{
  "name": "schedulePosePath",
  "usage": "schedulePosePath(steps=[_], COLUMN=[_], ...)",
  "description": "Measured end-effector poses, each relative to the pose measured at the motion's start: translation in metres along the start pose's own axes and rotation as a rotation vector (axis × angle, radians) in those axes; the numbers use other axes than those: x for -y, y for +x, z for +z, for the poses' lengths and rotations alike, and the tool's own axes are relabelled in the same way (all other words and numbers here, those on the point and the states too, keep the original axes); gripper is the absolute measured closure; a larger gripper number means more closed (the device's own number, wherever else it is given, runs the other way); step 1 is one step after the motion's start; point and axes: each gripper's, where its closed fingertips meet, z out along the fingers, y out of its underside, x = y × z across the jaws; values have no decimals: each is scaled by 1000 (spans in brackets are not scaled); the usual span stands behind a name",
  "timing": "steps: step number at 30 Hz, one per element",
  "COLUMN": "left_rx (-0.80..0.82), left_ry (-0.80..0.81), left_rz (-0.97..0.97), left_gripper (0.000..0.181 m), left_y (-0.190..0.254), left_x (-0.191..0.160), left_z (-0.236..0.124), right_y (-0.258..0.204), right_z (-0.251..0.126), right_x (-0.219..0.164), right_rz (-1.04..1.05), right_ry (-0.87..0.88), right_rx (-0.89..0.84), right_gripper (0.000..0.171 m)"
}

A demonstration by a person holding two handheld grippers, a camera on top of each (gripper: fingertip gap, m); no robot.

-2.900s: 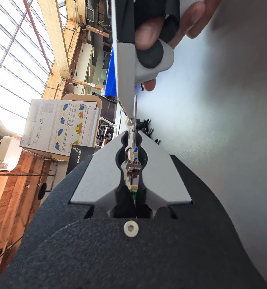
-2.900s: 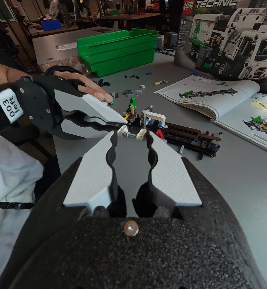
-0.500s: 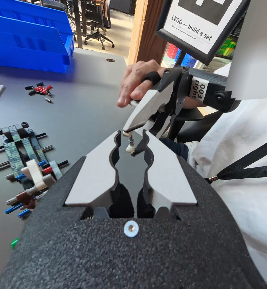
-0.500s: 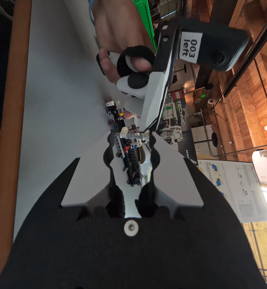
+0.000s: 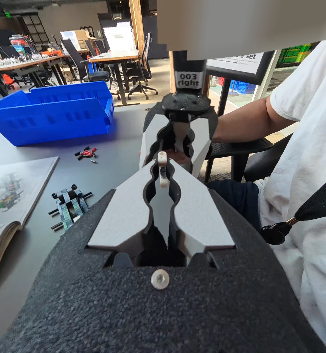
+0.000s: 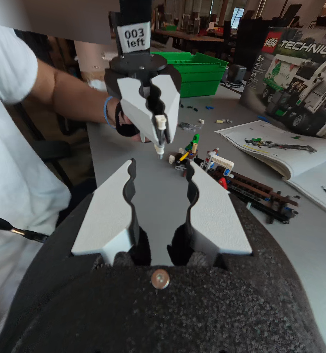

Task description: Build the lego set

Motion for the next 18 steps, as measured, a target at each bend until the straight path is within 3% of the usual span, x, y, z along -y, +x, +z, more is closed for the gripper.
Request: schedulePosePath(steps=[2,5,7,14,18], left_rx=[-18,-36,-47,-71,-40], left_ry=[21,37,28,-2,0], left_rz=[31,37,19,-63,-59], left_gripper=[176,176,176,176,167], left_y=[8,15,17,15,10], left_x=[5,7,5,-4,-3], left_z=[1,4,6,6,5], right_y=[-6,-12,-13,-8,-6], right_z=[3,11,11,13,15], right_x=[3,-3,-2,-11,-13], right_rz=[60,-67,-148,-105,-59], right_ry=[37,1,17,-34,-50], right_rx=[56,18,-33,-28,-30], right_gripper=[131,147,168,169,170])
